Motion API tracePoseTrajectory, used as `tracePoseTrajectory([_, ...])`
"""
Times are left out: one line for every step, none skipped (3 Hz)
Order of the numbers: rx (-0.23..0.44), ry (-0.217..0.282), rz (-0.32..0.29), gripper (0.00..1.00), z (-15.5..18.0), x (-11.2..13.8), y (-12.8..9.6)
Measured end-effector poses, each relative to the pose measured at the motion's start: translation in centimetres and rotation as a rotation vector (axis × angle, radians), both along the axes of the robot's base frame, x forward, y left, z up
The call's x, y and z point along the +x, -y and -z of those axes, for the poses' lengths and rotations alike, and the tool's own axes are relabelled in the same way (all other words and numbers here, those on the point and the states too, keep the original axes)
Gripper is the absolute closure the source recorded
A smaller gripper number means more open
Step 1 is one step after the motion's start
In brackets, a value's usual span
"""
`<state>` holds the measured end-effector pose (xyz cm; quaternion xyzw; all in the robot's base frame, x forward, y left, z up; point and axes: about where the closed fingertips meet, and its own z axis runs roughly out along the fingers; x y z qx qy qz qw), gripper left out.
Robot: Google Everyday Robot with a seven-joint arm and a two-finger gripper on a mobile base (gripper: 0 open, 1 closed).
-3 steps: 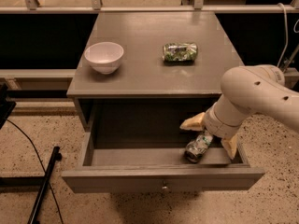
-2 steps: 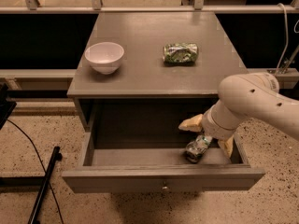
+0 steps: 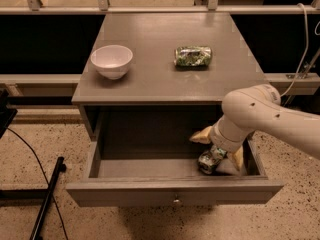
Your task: Pick 7up can from top drawer and place on counter
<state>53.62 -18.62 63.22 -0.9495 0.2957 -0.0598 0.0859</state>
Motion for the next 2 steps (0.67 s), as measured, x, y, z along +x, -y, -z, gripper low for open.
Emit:
tracePoseTrajectory([-0.002, -0.036, 0.019, 0.07, 2.04, 0.35, 0.22])
tracePoseTrajectory([0.005, -0.067, 0.014, 0.25, 3.01, 0.19, -0.48])
